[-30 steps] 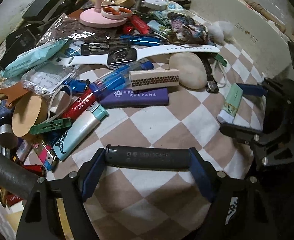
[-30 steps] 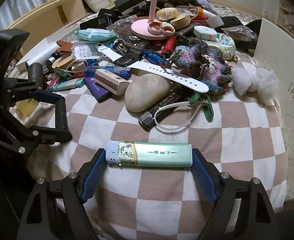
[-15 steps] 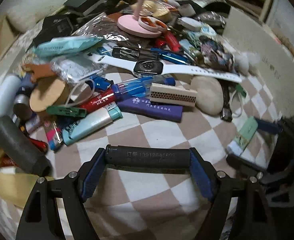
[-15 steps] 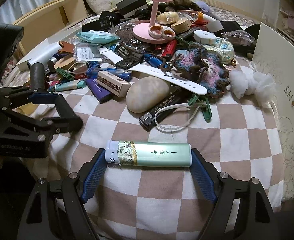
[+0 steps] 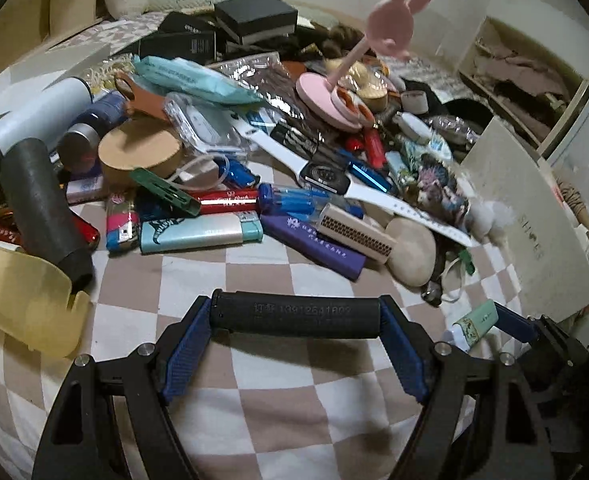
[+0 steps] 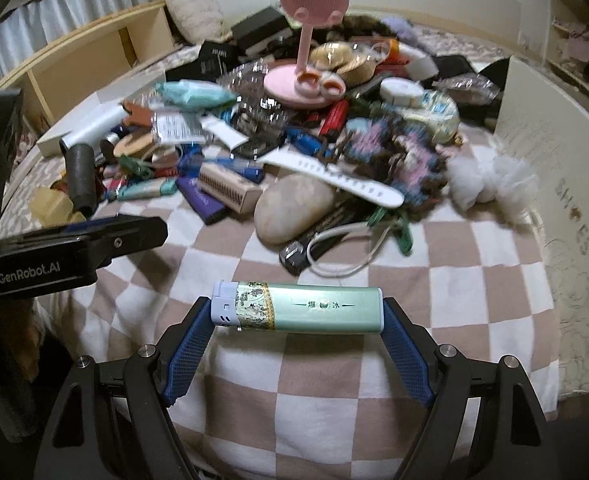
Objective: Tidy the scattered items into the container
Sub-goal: 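Carry the foam grip and green tube over the white SHOES box with both grippers, then open both grippers to drop the foam grip and green tube into the box, then move both grippers back over the clutter on the bed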
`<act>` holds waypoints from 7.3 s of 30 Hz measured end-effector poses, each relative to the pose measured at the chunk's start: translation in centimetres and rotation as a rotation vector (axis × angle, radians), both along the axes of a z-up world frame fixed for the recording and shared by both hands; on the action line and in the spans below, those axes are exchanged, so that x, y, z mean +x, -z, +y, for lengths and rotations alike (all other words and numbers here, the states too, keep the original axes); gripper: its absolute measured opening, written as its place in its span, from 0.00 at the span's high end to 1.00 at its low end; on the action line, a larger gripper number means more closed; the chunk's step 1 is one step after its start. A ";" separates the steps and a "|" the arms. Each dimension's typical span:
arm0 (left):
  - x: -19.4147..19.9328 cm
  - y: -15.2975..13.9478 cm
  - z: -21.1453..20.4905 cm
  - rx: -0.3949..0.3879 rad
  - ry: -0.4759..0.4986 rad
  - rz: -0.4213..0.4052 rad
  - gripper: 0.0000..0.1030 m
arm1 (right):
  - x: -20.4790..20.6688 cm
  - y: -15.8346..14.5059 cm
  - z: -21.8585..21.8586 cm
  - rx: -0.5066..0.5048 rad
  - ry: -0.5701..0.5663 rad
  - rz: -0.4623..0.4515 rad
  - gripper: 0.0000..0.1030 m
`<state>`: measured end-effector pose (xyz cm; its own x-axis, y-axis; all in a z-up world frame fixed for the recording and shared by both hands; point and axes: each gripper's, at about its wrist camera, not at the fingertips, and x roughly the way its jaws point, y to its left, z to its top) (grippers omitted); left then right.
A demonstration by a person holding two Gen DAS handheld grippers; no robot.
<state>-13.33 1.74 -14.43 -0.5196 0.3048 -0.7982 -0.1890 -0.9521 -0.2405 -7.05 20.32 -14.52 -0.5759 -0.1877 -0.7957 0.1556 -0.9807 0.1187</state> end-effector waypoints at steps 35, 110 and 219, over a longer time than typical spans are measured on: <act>7.5 -10.9 8.7 0.117 0.180 0.306 0.21 | 6.2 -14.1 16.3 -0.083 0.269 0.339 0.19; -3.3 -11.6 37.8 0.069 0.642 -0.015 0.21 | 3.0 -10.0 29.5 -0.007 0.091 -0.205 0.18; -5.2 1.5 3.9 -0.080 0.543 -0.054 0.06 | -3.5 -6.7 5.1 -0.157 -0.088 -0.059 0.00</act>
